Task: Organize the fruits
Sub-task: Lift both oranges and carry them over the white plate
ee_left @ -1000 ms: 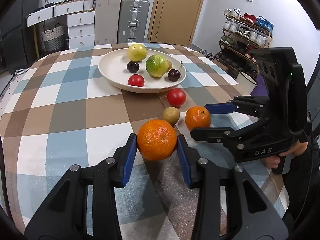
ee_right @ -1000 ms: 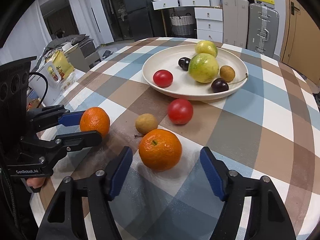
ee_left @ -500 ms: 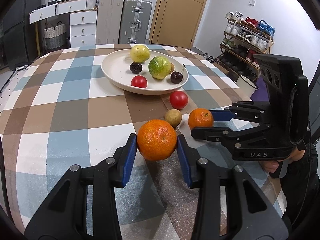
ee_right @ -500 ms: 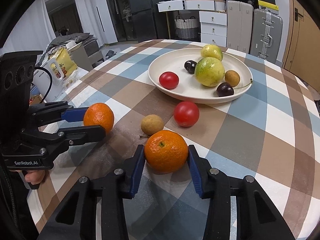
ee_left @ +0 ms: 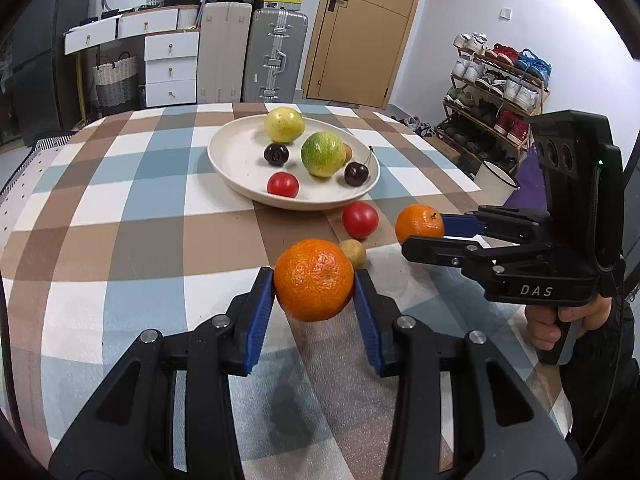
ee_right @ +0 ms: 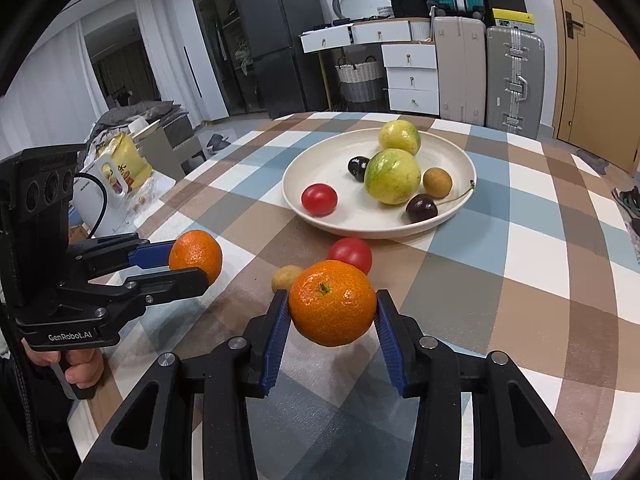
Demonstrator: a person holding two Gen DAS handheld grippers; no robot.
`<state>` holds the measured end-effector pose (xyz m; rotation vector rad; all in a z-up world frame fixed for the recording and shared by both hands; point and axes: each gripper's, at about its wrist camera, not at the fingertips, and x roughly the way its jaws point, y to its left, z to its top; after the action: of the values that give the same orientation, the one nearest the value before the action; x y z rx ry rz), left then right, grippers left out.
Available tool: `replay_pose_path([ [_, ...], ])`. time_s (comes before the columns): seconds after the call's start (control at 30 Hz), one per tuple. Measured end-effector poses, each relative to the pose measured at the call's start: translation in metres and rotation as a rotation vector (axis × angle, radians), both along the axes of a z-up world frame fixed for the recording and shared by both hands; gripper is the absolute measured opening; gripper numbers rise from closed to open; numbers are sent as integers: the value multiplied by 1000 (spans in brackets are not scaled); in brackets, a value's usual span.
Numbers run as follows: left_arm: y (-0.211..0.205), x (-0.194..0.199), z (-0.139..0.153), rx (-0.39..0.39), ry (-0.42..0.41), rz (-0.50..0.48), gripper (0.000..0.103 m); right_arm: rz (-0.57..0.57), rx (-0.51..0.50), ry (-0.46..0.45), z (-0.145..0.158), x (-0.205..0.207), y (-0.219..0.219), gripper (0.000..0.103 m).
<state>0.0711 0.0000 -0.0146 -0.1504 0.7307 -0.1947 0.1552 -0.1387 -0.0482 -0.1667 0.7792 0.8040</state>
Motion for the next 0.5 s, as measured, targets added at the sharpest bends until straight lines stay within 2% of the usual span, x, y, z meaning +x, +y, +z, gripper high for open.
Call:
replay_pose_path([
  [0.5, 11, 22, 36, 19, -71, 45, 37, -90, 90, -27, 24, 11, -21, 43],
])
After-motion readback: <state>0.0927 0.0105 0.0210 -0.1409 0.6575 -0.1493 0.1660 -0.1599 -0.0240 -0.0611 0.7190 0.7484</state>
